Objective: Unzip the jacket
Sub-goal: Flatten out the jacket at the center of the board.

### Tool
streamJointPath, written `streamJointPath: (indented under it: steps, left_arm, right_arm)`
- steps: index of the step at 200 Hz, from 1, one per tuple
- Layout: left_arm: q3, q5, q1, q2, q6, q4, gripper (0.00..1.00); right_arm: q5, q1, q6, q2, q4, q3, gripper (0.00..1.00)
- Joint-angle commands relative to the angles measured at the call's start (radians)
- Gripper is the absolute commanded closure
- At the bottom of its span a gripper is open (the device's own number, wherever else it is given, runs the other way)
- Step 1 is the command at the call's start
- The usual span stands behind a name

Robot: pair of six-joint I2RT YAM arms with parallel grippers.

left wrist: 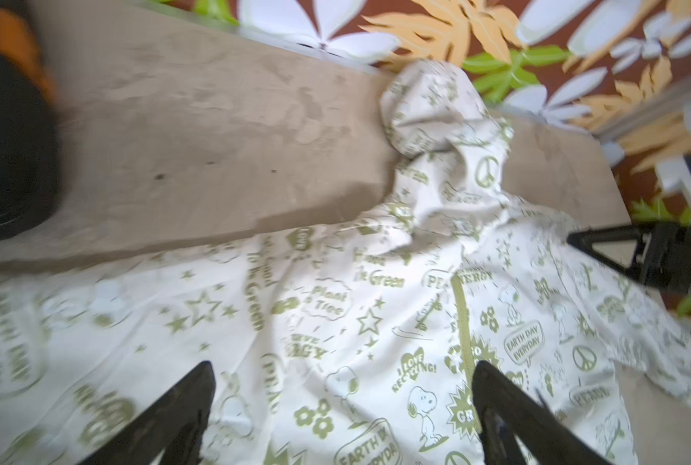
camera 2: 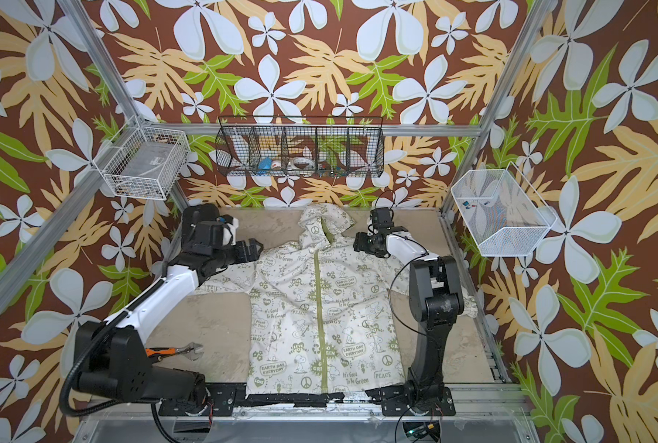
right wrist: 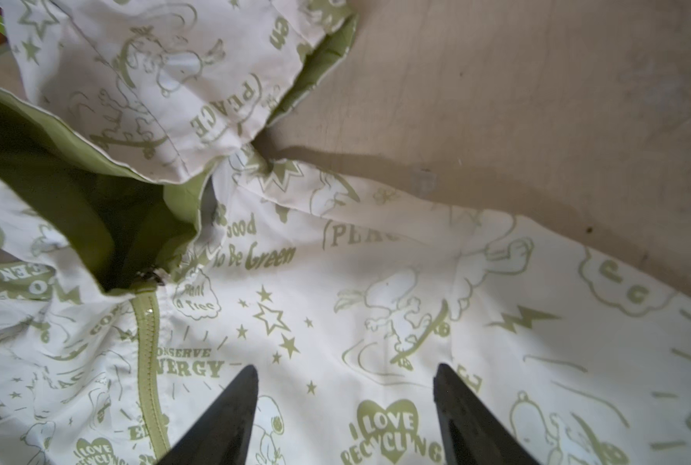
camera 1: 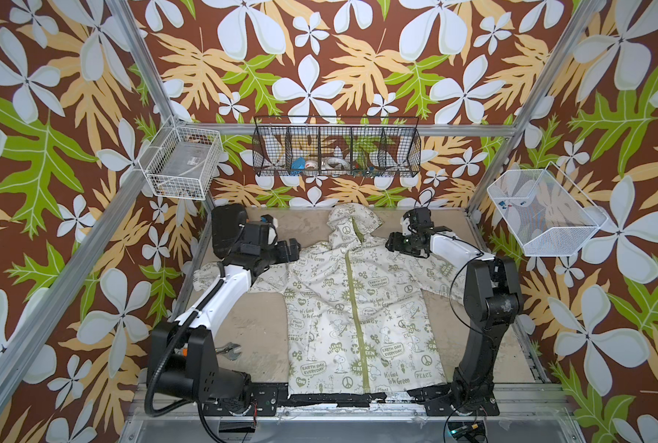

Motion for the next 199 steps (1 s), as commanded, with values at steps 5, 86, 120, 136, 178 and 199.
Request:
streamJointPath:
  steps: [5,86,120,136,178,199]
  left_arm:
    - [0.115,0.008,-0.088,0.127,0.182,-0.035,0.0]
    - [0.497,-0.1,-0.114,0.56,0.297,-0.118,0.0]
    - [0.568,-0.095,-0.116,0.644,0.33,-0.14,0.0]
    - [0.58,-0.109,-0.117,0.674,0.355,-0.161,0.03]
    - [0.591,-0.088,-0.117,0.72,0.397,-0.198,0.18]
    - [0.585,-0.094,-0.114,0.725,0.404,-0.199,0.25]
  right_arm:
    - [-0.021,-0.018,-0.033,0.021,-0.001,0.039,0.29]
    - [0.015,-0.067,-0.102,0.088,-0.036,0.062,0.22]
    - [0.099,-0.079,-0.14,0.115,-0.076,0.133,0.18]
    - [0.118,-0.088,-0.169,0.139,-0.099,0.189,0.18]
    - [0.049,-0.121,-0.198,0.25,-0.153,0.306,0.11]
    - [0.021,-0.126,-0.204,0.274,-0.149,0.292,0.09]
